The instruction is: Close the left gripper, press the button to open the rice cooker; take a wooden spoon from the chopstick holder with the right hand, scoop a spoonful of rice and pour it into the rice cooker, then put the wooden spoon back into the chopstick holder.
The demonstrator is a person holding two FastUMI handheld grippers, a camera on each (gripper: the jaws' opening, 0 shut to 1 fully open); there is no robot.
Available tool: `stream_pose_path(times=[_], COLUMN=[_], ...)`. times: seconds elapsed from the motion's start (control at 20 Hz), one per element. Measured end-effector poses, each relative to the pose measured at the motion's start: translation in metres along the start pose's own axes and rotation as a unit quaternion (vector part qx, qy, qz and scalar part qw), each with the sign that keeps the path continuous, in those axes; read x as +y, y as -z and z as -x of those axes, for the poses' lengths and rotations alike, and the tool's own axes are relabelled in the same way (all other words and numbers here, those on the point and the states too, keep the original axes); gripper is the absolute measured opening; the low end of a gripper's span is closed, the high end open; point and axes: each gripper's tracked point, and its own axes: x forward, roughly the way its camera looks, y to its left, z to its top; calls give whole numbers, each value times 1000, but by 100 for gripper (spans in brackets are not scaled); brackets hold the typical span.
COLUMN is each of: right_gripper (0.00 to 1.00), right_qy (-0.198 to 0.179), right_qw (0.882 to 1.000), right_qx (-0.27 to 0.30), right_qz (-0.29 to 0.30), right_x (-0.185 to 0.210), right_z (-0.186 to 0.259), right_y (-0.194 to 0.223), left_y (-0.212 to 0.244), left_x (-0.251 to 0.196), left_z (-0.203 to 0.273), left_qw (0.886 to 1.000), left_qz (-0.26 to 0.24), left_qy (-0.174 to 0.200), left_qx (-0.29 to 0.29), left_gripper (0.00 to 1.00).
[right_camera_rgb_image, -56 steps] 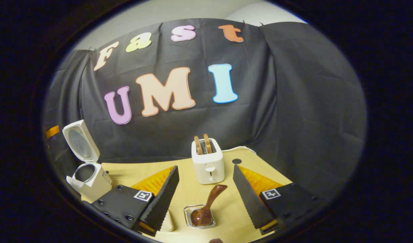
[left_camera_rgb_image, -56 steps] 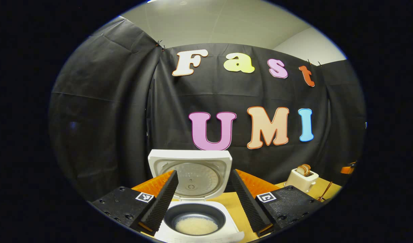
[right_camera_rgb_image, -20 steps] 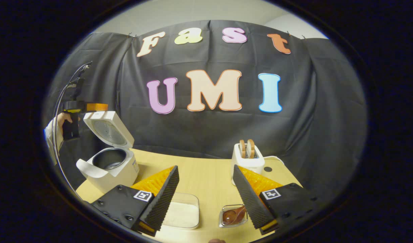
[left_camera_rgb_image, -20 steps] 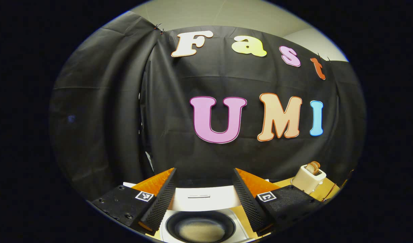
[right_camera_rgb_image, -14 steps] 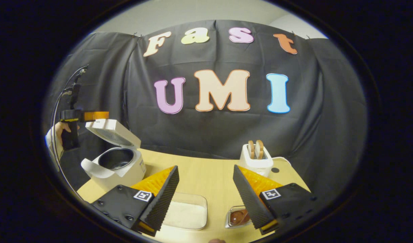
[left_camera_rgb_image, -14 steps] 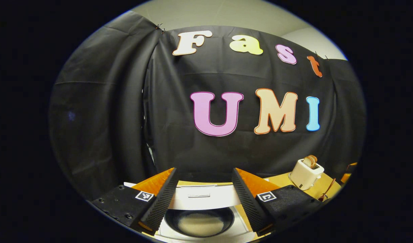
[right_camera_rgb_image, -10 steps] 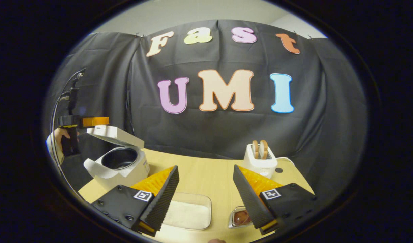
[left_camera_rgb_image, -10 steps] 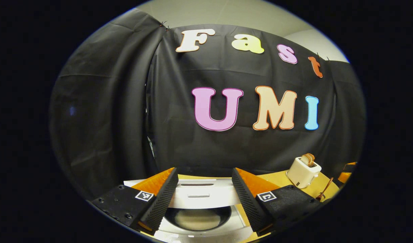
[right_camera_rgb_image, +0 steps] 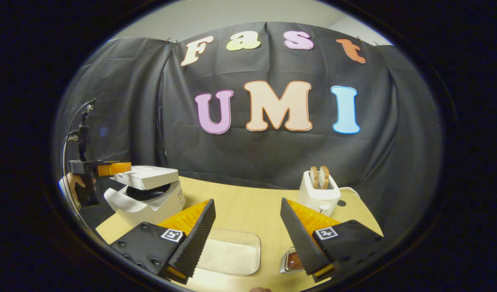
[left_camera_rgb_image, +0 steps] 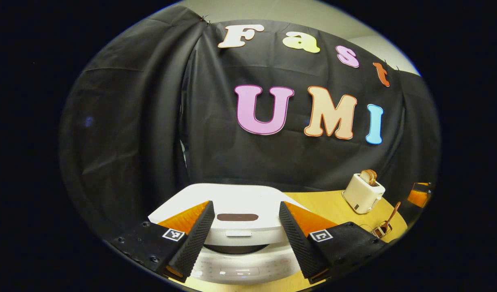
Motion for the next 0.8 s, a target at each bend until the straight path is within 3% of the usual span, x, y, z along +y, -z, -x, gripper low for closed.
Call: stream_pose_path(times=[0.55, 0.7, 0.8], right_gripper=[99, 99, 99], right_qy=[-7, -6, -9], right_qw=[1000, 1000, 1000], right_qx=[5, 5, 7], right_qz=[12, 12, 7], right_x=[8, 8, 11], right_z=[5, 6, 5], right_y=[4, 6, 8], left_y=[70, 76, 64], left_x=[9, 9, 10], left_z=[-8, -8, -8], left_qw=[998, 996, 998], left_qz=[7, -40, -29], left_qy=[-18, -33, -30], left_qx=[66, 68, 51], left_gripper=[94, 95, 95])
